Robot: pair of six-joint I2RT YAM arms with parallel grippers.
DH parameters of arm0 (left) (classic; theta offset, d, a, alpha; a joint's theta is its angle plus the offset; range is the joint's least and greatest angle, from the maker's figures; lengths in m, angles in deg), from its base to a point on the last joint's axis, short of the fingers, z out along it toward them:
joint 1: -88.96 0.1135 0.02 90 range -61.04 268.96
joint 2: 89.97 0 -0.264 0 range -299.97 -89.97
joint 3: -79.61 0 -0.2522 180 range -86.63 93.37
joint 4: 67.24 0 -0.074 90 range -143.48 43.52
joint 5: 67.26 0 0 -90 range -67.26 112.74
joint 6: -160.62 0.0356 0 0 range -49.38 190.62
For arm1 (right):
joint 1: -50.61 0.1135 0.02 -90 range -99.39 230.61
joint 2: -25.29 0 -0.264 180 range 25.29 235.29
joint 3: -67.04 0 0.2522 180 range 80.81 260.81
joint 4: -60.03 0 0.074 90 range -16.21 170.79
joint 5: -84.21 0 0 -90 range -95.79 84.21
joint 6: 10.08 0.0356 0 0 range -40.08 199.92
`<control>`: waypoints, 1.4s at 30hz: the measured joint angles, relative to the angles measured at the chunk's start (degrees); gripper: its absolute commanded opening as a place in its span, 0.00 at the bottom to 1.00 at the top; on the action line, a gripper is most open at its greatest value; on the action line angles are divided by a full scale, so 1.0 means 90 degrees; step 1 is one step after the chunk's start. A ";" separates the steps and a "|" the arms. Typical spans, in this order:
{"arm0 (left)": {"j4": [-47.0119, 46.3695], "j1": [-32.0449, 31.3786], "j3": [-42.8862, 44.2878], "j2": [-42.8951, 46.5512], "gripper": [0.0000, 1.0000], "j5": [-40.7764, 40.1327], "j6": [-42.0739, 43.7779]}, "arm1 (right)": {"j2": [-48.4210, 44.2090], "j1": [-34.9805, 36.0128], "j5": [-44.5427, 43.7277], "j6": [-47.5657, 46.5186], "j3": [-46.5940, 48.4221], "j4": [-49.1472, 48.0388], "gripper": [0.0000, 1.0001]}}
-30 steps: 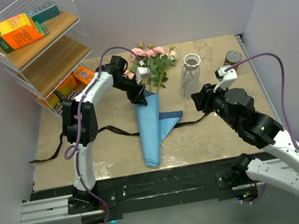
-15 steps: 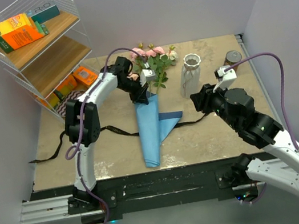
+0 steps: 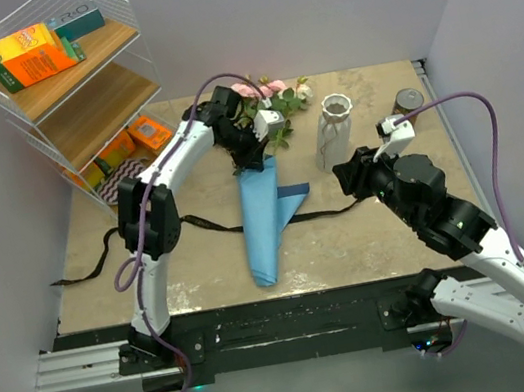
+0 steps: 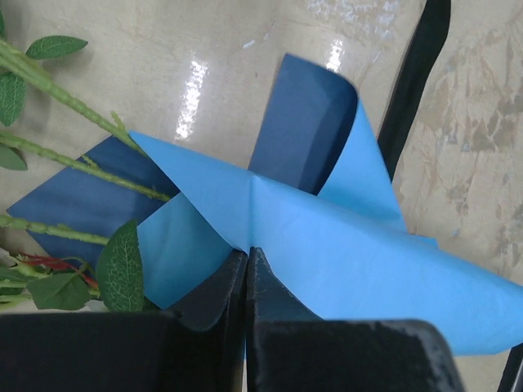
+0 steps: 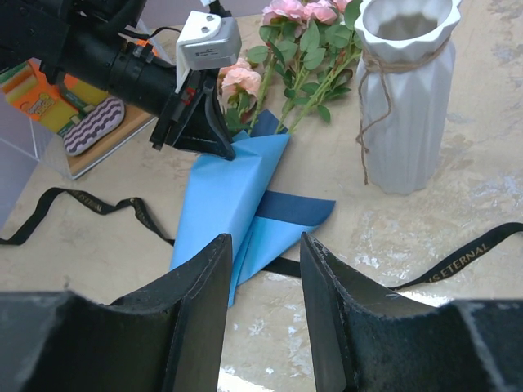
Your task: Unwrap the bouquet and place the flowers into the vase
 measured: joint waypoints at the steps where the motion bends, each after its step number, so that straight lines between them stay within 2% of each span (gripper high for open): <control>1: 0.0000 -0.0092 0.0041 0.0039 0.06 -0.0117 -0.0095 | 0.0000 0.0000 0.0005 0.0000 0.0000 0.0000 0.43; 4: 0.0017 -0.0321 0.0049 0.0223 0.11 -0.0206 -0.0372 | -0.0022 0.0000 0.0015 0.0002 0.0000 0.0005 0.43; 9: 0.0007 -0.0525 0.0100 0.0542 0.12 -0.0143 -0.0879 | -0.0143 0.0000 0.0034 0.0010 0.0000 0.0007 0.43; 10: 0.0017 -0.0539 0.0155 0.0563 0.18 -0.0124 -0.0971 | -0.0155 0.0000 0.0051 0.0012 0.0000 0.0007 0.43; 11: 0.0019 -0.0539 0.0257 0.0566 0.41 -0.0070 -0.1093 | -0.0160 0.0000 0.0068 0.0015 0.0000 0.0010 0.44; 13: -0.0027 -0.0537 0.0427 0.0578 0.52 0.0017 -0.1265 | -0.0160 0.0000 0.0078 0.0017 0.0000 0.0010 0.45; 14: -0.0058 -0.0537 0.0466 0.0612 0.67 0.0053 -0.1406 | -0.0160 0.0000 0.0083 0.0017 0.0000 0.0010 0.45; 17: -0.0160 -0.0537 0.0384 0.0772 0.96 0.0073 -0.1610 | -0.0160 0.0000 0.0087 0.0017 0.0000 0.0012 0.47; 18: -0.0233 -0.0517 0.0253 0.0874 0.99 0.0070 -0.1661 | -0.0160 0.0000 0.0092 0.0017 0.0000 0.0012 0.47; 22: -0.0505 -0.0345 -0.0675 0.1396 0.99 0.0347 -0.1562 | -0.0168 0.0000 0.0117 0.0019 -0.0041 0.0007 0.47; 25: -0.0447 0.0114 -0.1168 0.1511 0.98 0.0869 -0.1088 | -0.0165 0.0000 0.0121 0.0019 -0.0121 0.0027 0.46; 30: -0.0066 0.0862 -0.1265 0.1197 0.94 0.1324 -0.0100 | -0.0170 0.0000 0.0126 0.0022 -0.0197 0.0012 0.45; 36: -0.0041 0.0923 -0.1277 0.0714 0.89 0.1474 0.0549 | -0.0146 0.0000 0.0170 0.0022 -0.0221 -0.0024 0.45; 37: -0.0044 0.0913 -0.1277 0.0682 0.88 0.1501 0.0617 | -0.0124 0.0000 0.0175 0.0022 -0.0221 -0.0029 0.45; 42: 0.0039 0.0874 -0.1277 0.0590 0.68 0.1676 0.1027 | -0.0056 0.0000 0.0274 0.0022 -0.0221 -0.0029 0.45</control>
